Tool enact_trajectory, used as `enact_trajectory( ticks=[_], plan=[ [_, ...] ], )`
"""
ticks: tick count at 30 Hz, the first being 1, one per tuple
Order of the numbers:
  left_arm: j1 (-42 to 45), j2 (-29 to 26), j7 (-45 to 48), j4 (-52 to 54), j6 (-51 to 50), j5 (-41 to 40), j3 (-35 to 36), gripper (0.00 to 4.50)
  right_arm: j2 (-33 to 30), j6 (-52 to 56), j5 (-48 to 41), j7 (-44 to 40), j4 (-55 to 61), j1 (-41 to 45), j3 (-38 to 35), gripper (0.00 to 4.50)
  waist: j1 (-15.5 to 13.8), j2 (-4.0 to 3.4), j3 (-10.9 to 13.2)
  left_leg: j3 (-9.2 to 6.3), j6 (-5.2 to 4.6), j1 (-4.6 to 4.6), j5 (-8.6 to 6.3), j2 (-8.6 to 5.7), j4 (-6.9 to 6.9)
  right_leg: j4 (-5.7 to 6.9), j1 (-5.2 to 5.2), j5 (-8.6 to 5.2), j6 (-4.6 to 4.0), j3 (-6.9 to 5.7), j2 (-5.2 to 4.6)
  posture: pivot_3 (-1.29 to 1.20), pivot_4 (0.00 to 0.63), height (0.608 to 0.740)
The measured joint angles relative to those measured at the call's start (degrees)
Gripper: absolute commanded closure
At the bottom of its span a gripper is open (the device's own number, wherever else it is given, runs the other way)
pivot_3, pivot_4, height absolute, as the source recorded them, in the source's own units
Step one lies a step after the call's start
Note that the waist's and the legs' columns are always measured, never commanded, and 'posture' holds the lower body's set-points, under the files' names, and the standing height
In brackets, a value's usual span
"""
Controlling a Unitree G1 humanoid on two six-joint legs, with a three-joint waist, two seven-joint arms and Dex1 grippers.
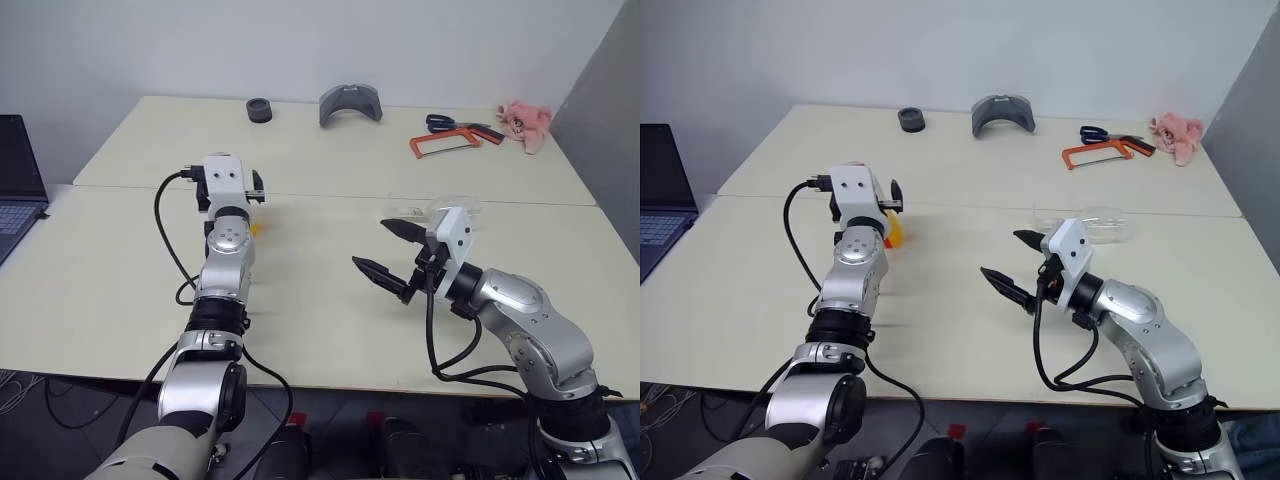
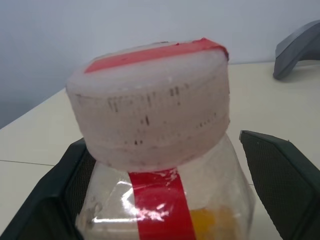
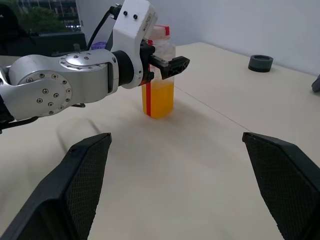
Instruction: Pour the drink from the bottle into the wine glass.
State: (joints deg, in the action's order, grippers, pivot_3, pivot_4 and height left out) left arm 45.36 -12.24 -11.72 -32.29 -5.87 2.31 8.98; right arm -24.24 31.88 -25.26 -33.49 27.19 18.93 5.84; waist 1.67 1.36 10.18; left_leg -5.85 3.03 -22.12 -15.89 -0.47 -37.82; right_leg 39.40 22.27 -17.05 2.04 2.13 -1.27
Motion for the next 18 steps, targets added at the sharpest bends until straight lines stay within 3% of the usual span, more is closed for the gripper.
enact_trajectory(
  ticks=[7, 10, 16, 18],
  plan=[
    [0.0, -0.1, -0.2, 0.0, -0.1, 0.2, 0.0, 0.04, 0.1, 0.0, 0.0, 0.2, -0.6, 0.0, 0.0, 0.00, 0.0, 0.00, 0.0, 0.00, 0.01, 0.00, 0.00, 0.00, 0.00, 0.00, 0.00, 0.00, 0.00, 0.00, 0.00, 0.00, 0.150, 0.740],
    [0.0, -0.2, -0.2, 0.0, -0.1, 0.2, 0.0, 0.61, 0.1, 0.0, 0.1, 0.2, -0.7, 0.0, 0.0, 0.00, 0.0, 0.00, 0.0, 0.00, 0.01, 0.00, 0.00, 0.00, 0.00, 0.00, 0.00, 0.00, 0.00, 0.00, 0.00, 0.00, 0.150, 0.740],
    [0.0, -0.2, 0.0, 0.0, -0.1, 0.2, -0.1, 2.41, 0.1, 0.0, 0.3, 0.2, -0.7, 0.0, 0.0, 0.00, 0.0, 0.00, 0.0, 0.01, 0.01, 0.00, 0.00, 0.00, 0.00, 0.00, 0.01, 0.00, 0.00, 0.01, 0.00, 0.00, 0.150, 0.740],
    [-0.1, -0.2, 0.1, 0.0, -0.1, 0.1, -0.1, 2.70, 0.1, 0.0, 0.4, 0.1, -0.7, 0.0, 0.0, 0.00, 0.0, 0.00, 0.0, 0.00, 0.01, -0.01, 0.00, 0.00, 0.00, 0.01, 0.02, 0.00, 0.00, -0.01, 0.00, 0.00, 0.150, 0.740]
  ],
)
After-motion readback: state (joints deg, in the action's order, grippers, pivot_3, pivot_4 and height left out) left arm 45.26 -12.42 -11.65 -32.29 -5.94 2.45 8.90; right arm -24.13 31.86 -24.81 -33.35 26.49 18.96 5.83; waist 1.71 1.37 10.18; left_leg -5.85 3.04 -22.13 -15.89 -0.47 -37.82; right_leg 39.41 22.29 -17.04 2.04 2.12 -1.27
